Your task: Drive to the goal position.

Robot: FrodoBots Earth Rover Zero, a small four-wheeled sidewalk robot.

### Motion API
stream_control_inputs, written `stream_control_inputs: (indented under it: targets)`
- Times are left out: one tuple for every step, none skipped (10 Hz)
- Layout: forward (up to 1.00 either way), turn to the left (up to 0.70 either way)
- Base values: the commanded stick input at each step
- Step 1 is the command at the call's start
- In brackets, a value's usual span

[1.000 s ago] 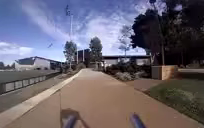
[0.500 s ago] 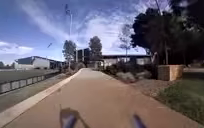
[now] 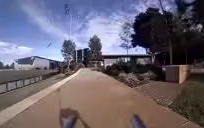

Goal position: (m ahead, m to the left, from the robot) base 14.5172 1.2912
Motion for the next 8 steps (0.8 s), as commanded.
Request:
stream_control_inputs:
  targets:
    - [1.0,0.0]
    - [1.0,0.0]
    - [1.0,0.0]
    - [1.0,0.0]
    - [1.0,0.0]
    - [1.0,0.0]
    - [1.0,0.0]
    - [1.0,0.0]
